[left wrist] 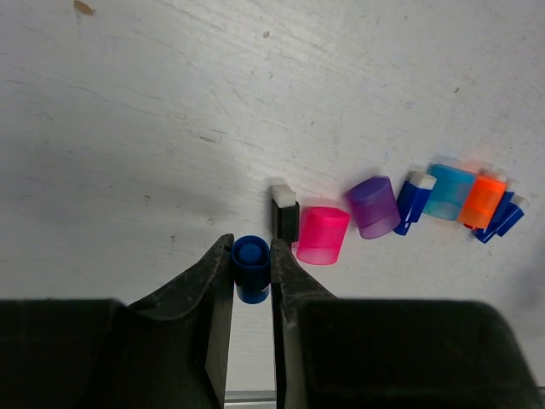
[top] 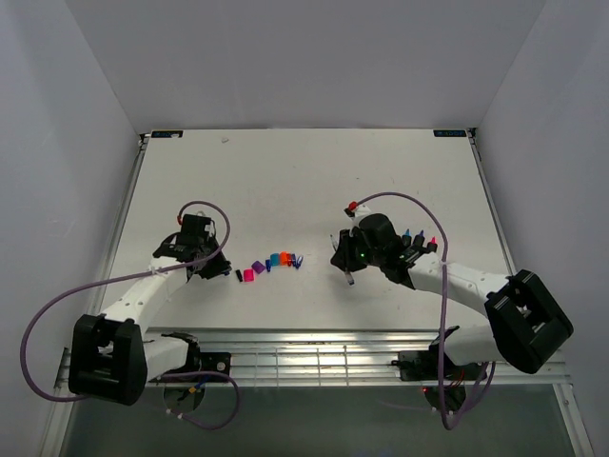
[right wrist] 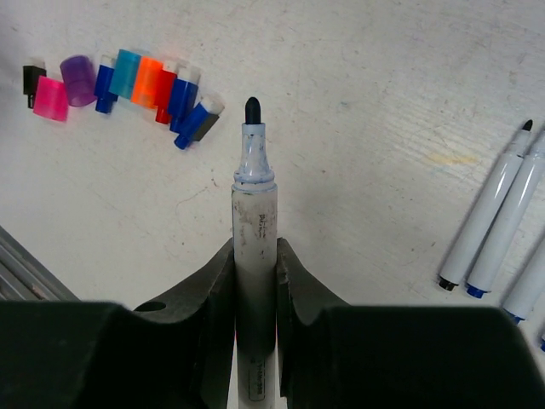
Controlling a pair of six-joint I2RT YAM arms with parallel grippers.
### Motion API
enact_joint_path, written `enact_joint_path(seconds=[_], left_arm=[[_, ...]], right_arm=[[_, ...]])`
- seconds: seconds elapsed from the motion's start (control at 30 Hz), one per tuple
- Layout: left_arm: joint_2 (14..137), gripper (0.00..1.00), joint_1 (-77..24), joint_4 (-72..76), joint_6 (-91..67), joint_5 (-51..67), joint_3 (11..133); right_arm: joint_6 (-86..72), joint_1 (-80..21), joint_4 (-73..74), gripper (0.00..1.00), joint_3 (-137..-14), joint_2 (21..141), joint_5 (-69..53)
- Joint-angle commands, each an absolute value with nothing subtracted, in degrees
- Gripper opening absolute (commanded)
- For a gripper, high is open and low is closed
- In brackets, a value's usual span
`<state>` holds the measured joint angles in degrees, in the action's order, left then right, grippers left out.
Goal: Open the pen caps
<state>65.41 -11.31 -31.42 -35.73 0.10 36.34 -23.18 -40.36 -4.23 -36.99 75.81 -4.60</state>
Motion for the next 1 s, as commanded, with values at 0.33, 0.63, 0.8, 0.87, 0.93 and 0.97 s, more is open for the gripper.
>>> enact_joint_path(seconds=[0.33, 0.63, 0.8, 0.87, 0.93, 0.97], left_arm=[[73.04, 0.39, -10.72, -27.77, -36.3, 5.36, 35.6], [73.04, 0.98, -10.72, -26.37, -38.5, 6.42, 33.22], [70.32, 0.98, -10.81, -27.16, -38.76, 5.36, 33.84], [69.26, 0.98, -10.81, -27.86, -38.76, 4.84, 34.27], [67.77, 0.98, -10.81, -28.47, -38.76, 4.22, 35.07], [67.33, 0.98, -10.81, -29.17, -38.67, 4.13, 35.24]], right_arm=[[-20.57, -35.42, -4.31, 0.08, -43.68, 86.13, -1.85], [-18.11, -34.72, -0.71, 0.11, -49.3, 93.6, 8.08], [-17.23, -34.72, -0.44, 0.15, -50.45, 96.59, 10.46], [-16.96, -34.72, -0.26, 0.17, -50.62, 97.12, 11.25], [-16.44, -34.72, -0.09, 0.2, -50.8, 97.73, 12.56], [-16.26, -34.8, -0.09, 0.2, -50.97, 98.0, 13.0]])
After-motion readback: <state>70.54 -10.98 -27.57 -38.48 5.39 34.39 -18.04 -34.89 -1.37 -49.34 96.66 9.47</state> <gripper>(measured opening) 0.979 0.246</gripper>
